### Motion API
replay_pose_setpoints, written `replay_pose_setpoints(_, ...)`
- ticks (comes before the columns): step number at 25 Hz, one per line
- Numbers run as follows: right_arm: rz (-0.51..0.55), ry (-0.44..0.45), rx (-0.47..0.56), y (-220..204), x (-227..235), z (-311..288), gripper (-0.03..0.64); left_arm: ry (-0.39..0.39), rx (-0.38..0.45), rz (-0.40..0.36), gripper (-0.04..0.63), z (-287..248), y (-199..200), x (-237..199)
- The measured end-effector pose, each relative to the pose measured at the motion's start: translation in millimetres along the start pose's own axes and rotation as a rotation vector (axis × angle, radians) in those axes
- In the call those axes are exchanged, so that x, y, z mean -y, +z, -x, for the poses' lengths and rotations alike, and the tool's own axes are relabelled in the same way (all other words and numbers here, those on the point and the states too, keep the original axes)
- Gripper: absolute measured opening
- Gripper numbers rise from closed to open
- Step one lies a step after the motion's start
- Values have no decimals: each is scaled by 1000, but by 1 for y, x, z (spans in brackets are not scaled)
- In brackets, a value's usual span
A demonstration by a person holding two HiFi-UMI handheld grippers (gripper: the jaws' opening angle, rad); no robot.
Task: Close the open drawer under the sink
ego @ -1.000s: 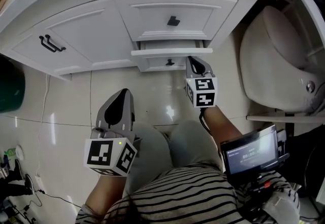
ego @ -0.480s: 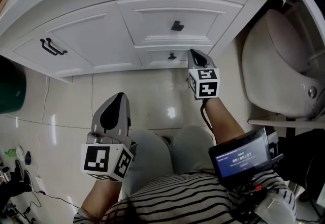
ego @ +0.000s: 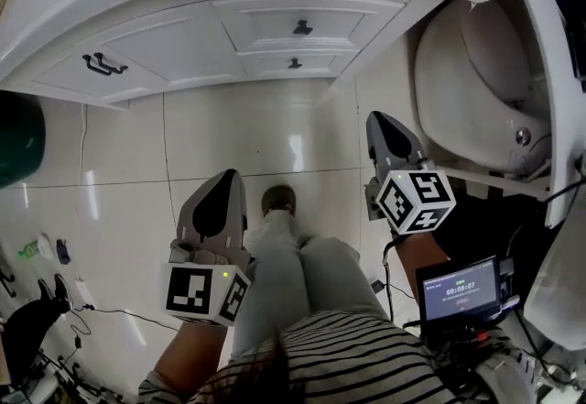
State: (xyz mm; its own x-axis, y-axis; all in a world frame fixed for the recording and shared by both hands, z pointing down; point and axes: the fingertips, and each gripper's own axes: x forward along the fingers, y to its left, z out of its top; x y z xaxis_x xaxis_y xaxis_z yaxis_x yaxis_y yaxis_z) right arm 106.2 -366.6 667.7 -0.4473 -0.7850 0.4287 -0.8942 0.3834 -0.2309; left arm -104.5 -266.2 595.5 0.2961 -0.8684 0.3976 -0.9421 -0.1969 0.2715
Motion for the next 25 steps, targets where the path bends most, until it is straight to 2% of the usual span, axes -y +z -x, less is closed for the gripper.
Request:
replay_pose_setpoints(3, -9, 37, -17, 54, -36, 93, 2, 8, -10, 2, 15, 68, 46, 30)
replay_pose_setpoints(8, 54, 79, -33, 143, -103, 242, 2, 83, 8, -5, 15, 202, 133, 68)
replay_pose_setpoints(12, 18, 97, -31, 177, -150, 345, 2, 124, 31, -41, 17, 303, 174, 91)
replay_pose_setpoints(16, 12, 109, 10, 178, -198, 405, 1, 138, 88, -81, 15, 371, 185, 99)
replay_pose_setpoints(19, 35, 82, 39, 172, -240, 444, 1, 127, 125, -81, 15, 415, 184, 108)
replay_pose_setpoints(25, 21, 18, 141, 160, -312, 515, 0, 76, 184, -77, 15, 494, 160, 132)
